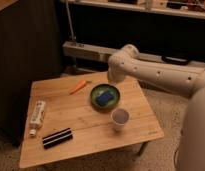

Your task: Move the arm in a circular motion

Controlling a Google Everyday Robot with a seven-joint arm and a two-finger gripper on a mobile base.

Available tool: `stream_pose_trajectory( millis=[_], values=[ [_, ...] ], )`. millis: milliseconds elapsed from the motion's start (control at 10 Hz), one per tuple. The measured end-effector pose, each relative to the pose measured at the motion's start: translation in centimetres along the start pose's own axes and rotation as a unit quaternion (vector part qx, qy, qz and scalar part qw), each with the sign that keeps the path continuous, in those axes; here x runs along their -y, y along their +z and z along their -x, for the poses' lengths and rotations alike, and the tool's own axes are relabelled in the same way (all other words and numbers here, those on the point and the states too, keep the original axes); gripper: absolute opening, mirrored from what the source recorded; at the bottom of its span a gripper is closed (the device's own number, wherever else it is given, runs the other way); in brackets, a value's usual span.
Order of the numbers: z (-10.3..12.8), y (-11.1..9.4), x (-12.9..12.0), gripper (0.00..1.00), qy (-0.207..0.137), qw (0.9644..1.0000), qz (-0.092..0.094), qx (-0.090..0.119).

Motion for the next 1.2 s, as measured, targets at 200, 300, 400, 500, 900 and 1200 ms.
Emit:
stream_pose_trajectory(
  millis=[200, 300, 400, 500, 900, 1200],
  values=[
    [-4.9, -1.8, 1.4, 0.0, 0.003, 0.9998, 0.019, -0.002],
    [-8.2, -3.5, 0.8, 0.0, -0.01, 0.9995, 0.03, -0.007],
    [-10.5, -4.7, 0.1, 0.0, -0.025, 0.9989, 0.035, -0.017],
    [-12.2, -5.8, -1.4, 0.0, -0.047, 0.9977, 0.041, -0.028],
    [-16.5, -10.6, -12.2, 0.0, -0.191, 0.9726, 0.1, -0.086],
    [-15.7, -9.3, -21.0, 0.0, -0.265, 0.944, 0.155, -0.121]
  ],
)
